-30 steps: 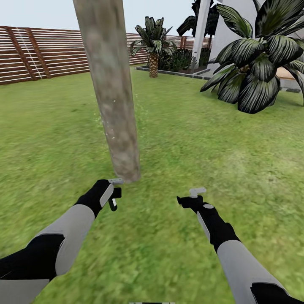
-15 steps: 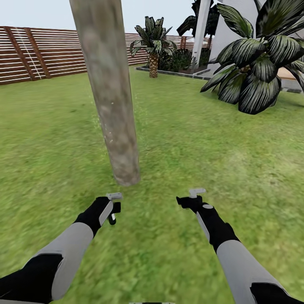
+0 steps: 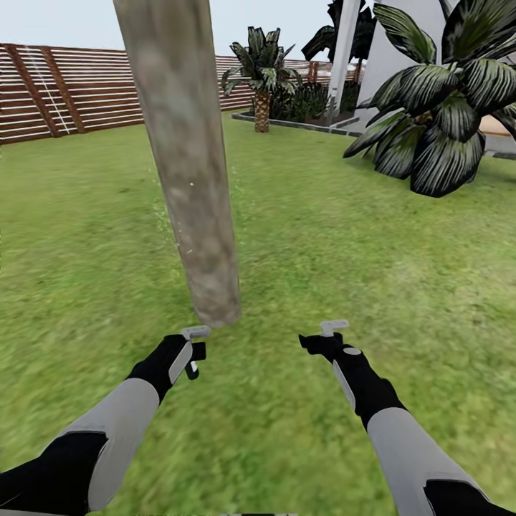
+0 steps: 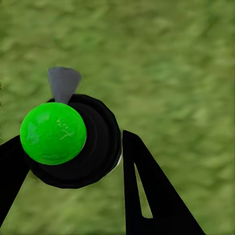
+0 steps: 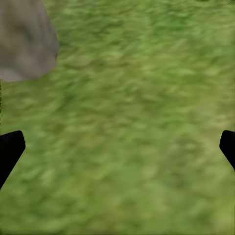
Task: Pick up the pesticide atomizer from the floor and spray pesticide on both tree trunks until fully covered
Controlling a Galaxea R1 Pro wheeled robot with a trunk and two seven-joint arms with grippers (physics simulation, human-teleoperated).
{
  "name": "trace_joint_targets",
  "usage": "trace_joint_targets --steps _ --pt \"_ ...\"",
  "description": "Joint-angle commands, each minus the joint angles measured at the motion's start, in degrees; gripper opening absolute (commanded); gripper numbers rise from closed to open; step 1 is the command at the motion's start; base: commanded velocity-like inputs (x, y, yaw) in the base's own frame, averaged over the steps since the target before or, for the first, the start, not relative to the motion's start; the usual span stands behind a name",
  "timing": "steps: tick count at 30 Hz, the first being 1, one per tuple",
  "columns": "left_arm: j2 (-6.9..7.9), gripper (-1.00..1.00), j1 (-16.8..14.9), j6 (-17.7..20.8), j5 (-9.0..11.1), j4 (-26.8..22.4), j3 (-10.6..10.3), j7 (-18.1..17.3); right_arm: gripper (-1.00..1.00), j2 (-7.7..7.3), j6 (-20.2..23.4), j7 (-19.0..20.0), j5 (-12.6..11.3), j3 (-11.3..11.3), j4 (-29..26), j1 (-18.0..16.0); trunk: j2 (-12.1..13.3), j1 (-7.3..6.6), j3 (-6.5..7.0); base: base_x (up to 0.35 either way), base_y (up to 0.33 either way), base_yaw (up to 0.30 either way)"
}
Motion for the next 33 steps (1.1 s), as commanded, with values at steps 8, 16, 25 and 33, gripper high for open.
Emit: trace_joint_targets --steps 8,16,25,33 --pt "-0.68 -1.00 0.00 0.11 0.58 -0.15 0.10 0.34 1.00 0.06 0.31 0.42 0.58 -0.30 -0.09 0.02 -0.02 -0.01 -0.33 0.056 -0.169 0.092" --pt "-1.12 -1.00 0.00 0.11 0.58 -0.15 0.10 0.05 1.00 0.06 0.31 0.36 0.60 -0.30 -0.09 0.00 -0.02 -0.01 -0.33 0.146 -0.202 0.062" --pt "-1.27 -1.00 0.00 0.11 0.58 -0.15 0.10 -0.12 1.00 0.06 0.31 0.36 0.60 -0.30 -0.09 0.03 -0.02 -0.01 -0.33 0.113 -0.230 0.270" --pt "-1.73 -1.00 0.01 0.11 0.50 -0.15 0.10 -0.04 1.00 0.06 0.31 0.44 0.60 -0.30 -0.09 0.03 -0.02 -0.01 -0.33 0.001 -0.273 0.070"
